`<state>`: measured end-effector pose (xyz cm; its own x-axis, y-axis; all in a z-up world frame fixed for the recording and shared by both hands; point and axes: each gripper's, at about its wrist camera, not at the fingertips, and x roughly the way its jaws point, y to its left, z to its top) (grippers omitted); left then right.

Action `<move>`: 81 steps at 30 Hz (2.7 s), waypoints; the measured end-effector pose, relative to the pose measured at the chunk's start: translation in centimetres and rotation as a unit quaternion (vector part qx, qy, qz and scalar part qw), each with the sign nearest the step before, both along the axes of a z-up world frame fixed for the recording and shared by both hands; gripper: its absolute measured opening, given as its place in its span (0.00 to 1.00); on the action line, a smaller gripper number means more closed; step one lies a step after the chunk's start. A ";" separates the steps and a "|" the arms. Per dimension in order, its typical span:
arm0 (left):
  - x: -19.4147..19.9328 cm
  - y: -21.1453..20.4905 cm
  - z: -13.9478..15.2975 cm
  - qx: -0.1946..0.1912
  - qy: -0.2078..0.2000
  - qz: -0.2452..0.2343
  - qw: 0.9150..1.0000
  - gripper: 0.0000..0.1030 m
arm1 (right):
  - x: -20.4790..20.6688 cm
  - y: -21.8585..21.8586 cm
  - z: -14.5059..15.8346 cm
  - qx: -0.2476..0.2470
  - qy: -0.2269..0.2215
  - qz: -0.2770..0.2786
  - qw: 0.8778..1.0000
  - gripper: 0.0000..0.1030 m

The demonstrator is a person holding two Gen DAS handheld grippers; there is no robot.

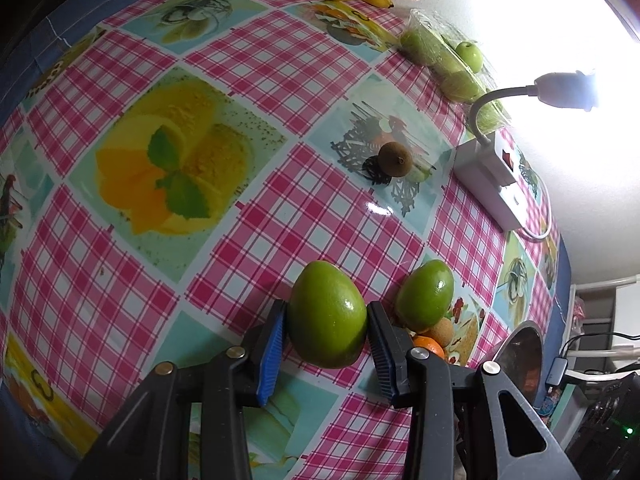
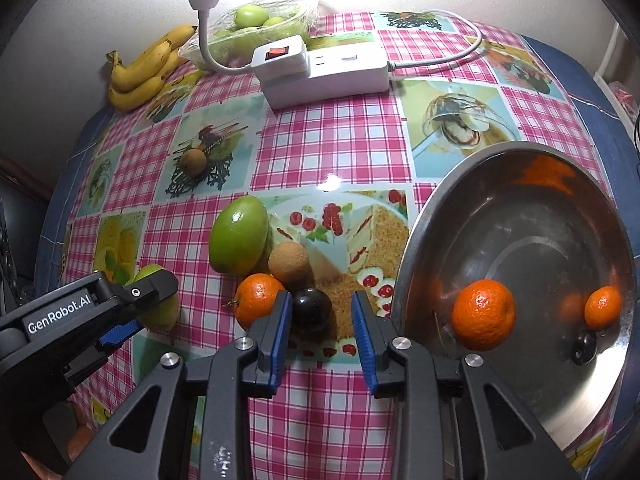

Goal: Organize fruits
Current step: 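Close the left tool on the large green fruit, then grasp a tangerine with the right tool while the left tool holds the green fruit, then carry the green fruit and tangerine over the steel bowl with both tools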

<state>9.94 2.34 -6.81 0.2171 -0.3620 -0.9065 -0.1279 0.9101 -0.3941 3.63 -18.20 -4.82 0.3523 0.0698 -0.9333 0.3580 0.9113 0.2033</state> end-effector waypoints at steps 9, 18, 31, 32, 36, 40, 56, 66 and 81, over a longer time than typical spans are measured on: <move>-0.1 0.2 -0.1 0.000 0.003 0.005 1.000 0.41 | -0.4 -0.4 0.4 -0.024 0.011 -0.009 1.000 0.30; -0.1 0.2 -0.1 -0.002 0.004 0.006 1.000 0.41 | -0.8 0.2 1.8 -0.043 0.006 0.008 0.999 0.25; -0.1 0.7 -0.1 -0.004 0.006 0.019 1.000 0.41 | 1.1 2.7 1.5 0.001 -0.028 0.046 0.999 0.25; -0.1 0.9 -0.1 -0.004 0.006 0.021 1.000 0.41 | 1.2 2.8 1.4 -0.001 -0.027 0.050 0.998 0.25; 0.1 1.1 0.0 -0.006 0.004 0.024 1.000 0.41 | 1.8 3.3 0.9 -0.013 -0.019 0.058 0.998 0.25; 0.1 1.2 -0.1 -0.008 0.005 0.027 1.000 0.41 | 2.1 3.8 0.8 -0.032 -0.017 0.070 0.997 0.26; -0.1 2.0 0.0 -0.018 0.007 0.046 0.999 0.41 | 2.3 6.3 -0.1 -0.114 -0.001 0.136 0.984 0.37; 0.0 2.2 -0.1 -0.022 0.011 0.052 0.998 0.41 | 2.1 7.2 -0.3 -0.144 0.004 0.157 0.977 0.37; -0.1 2.4 -0.1 -0.021 0.009 0.053 0.998 0.41 | 2.0 7.3 -0.1 -0.137 0.004 0.158 0.978 0.35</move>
<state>9.84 4.69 -6.90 0.2401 -0.3748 -0.8955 -0.2303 0.8742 -0.4276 5.65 -10.92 -4.97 0.3467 -0.0781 -0.9347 0.0505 0.9966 -0.0646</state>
